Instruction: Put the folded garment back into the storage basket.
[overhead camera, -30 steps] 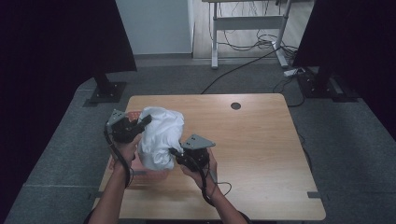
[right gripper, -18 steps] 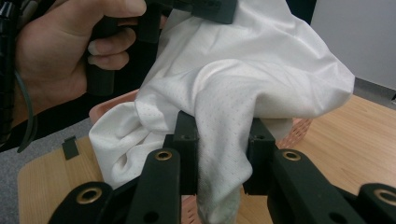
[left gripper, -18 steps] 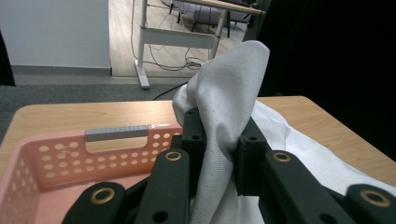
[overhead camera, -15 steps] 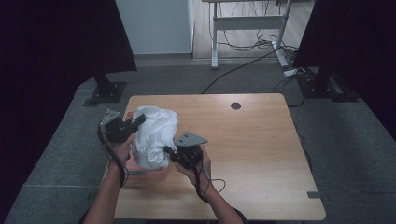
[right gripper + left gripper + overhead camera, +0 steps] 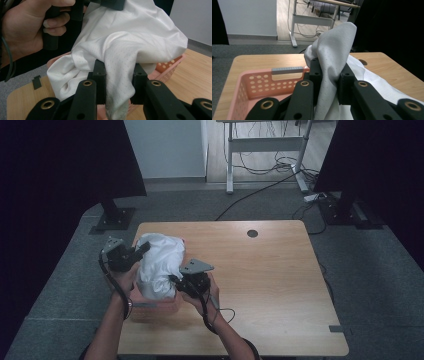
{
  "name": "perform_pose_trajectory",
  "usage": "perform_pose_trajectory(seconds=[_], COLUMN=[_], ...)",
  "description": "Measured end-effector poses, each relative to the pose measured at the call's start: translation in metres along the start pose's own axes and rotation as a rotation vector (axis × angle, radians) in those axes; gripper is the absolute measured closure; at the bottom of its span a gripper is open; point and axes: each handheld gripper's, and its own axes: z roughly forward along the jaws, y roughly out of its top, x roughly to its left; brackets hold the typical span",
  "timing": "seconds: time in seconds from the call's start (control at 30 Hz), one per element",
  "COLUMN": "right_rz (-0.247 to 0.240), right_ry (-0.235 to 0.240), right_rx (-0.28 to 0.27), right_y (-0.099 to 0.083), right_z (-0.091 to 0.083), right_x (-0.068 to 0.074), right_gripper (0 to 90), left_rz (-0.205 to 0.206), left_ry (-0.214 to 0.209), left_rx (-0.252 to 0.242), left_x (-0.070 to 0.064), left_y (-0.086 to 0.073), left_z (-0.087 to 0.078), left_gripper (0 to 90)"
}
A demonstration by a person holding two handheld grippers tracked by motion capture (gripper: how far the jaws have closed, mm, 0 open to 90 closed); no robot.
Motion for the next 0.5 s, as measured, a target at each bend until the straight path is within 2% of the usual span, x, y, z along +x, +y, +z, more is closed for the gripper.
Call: perform_pose_trajectory(seconds=[0.5], right_rz=[0.004], right_ry=[0.012], right_rx=[0.037], right_y=[0.000], right_z=[0.027], right_x=[0.004], right_gripper=[71.6], left_rz=[-0.017], left_ry=[0.038], left_rx=[0.011], left_x=[0.021], left_y=[-0.006], left_z=[-0.001], left_gripper=[76.5])
